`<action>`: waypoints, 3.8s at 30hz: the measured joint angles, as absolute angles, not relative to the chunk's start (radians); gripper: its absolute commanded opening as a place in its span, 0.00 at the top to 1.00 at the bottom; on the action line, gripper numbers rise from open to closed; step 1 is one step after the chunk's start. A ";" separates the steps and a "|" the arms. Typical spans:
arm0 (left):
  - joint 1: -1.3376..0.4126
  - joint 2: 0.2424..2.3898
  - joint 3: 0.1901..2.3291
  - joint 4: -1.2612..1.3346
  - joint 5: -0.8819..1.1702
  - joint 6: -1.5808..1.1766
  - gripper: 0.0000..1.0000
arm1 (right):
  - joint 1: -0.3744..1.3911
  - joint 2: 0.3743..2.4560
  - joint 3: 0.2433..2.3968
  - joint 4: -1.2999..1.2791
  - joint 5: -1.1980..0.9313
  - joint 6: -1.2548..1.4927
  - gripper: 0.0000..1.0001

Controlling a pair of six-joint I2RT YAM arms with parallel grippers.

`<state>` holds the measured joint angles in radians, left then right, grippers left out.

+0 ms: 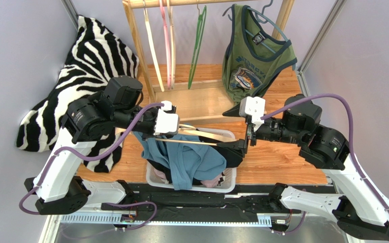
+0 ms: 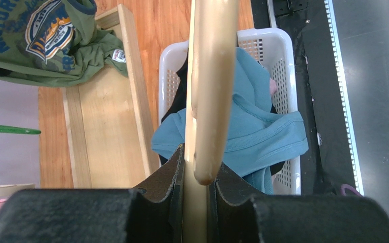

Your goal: Remove the tank top from the hanger

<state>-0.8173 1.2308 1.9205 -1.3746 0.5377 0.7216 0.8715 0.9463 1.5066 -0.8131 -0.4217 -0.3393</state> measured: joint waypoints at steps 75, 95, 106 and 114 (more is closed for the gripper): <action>-0.684 0.963 1.581 -0.999 0.255 0.303 0.25 | 0.914 1.015 1.518 -0.886 -0.271 -0.251 1.00; -0.665 0.974 1.638 -0.982 0.295 0.286 1.00 | 0.914 1.003 1.501 -0.886 -0.278 -0.227 1.00; -0.663 1.023 1.819 -0.983 0.267 0.296 1.00 | 0.915 0.881 1.499 -1.002 -0.248 -0.199 1.00; -0.661 1.034 1.840 -0.980 0.246 0.297 1.00 | 0.915 0.711 1.628 -1.188 -0.224 -0.128 1.00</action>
